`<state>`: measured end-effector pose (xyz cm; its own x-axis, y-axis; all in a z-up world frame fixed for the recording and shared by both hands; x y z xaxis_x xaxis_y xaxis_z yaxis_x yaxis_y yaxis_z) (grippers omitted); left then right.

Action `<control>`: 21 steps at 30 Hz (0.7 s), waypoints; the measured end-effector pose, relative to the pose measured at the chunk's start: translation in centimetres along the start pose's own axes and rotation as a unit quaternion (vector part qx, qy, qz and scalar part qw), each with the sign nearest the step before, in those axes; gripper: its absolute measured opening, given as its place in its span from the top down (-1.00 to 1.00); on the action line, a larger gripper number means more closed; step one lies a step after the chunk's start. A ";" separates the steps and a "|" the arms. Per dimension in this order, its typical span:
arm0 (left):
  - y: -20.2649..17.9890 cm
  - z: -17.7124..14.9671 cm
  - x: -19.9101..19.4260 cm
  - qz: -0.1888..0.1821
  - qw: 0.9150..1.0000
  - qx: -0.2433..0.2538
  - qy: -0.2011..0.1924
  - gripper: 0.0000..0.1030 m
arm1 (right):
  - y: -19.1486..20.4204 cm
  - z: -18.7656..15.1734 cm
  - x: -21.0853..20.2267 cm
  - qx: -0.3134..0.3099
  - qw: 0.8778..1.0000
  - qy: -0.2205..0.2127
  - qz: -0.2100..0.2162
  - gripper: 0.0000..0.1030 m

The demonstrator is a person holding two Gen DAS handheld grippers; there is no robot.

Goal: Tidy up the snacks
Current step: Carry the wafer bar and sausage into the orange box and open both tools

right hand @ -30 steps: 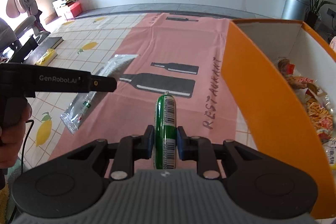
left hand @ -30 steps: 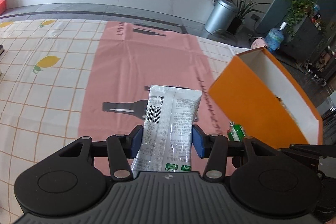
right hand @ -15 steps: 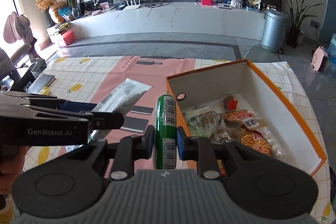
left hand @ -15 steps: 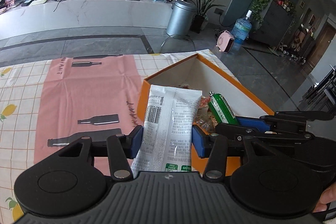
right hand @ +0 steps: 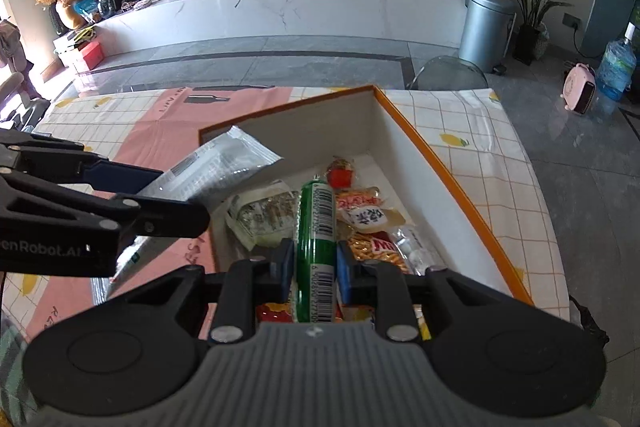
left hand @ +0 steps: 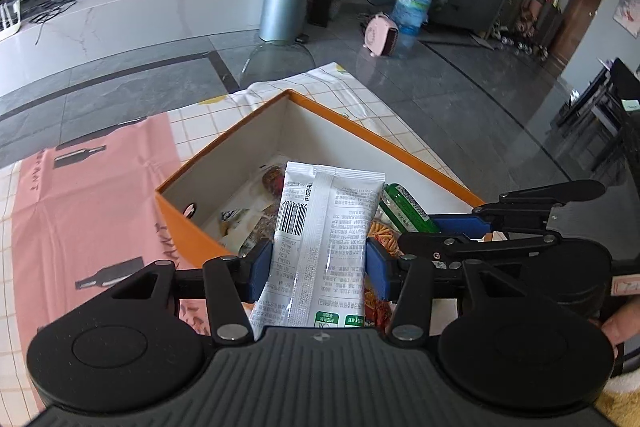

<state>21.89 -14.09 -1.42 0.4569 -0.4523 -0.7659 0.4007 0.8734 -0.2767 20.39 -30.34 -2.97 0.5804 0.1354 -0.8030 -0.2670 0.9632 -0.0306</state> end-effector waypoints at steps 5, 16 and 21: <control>-1.3 0.7 2.9 -0.003 0.999 0.023 0.029 -0.09 | -3.3 -0.8 2.3 0.018 0.999 0.044 0.014 0.63; -3.8 0.2 8.9 0.027 0.994 0.049 0.097 -0.09 | -5.8 -1.7 6.7 -0.031 0.992 0.120 0.036 0.63; -4.1 -0.1 10.7 0.042 0.989 0.055 0.129 -0.09 | -5.6 -2.1 8.2 -0.068 0.985 0.151 0.048 0.63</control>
<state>25.05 -22.51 -8.54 0.2811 -0.3054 -0.9098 0.4606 0.8746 -0.1513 25.03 -35.12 -10.65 0.2987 0.1289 -0.9456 -0.4216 0.9068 -0.0096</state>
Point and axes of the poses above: each gripper's, at about its wrist camera, not at the fingertips, and x roughly the way its jaws point, y to its left, z to its top, the point moved 3 cm from there along x, roughly the way its jaws point, and after that the axes turned 7 degrees about -x, right-handed, at the moved point
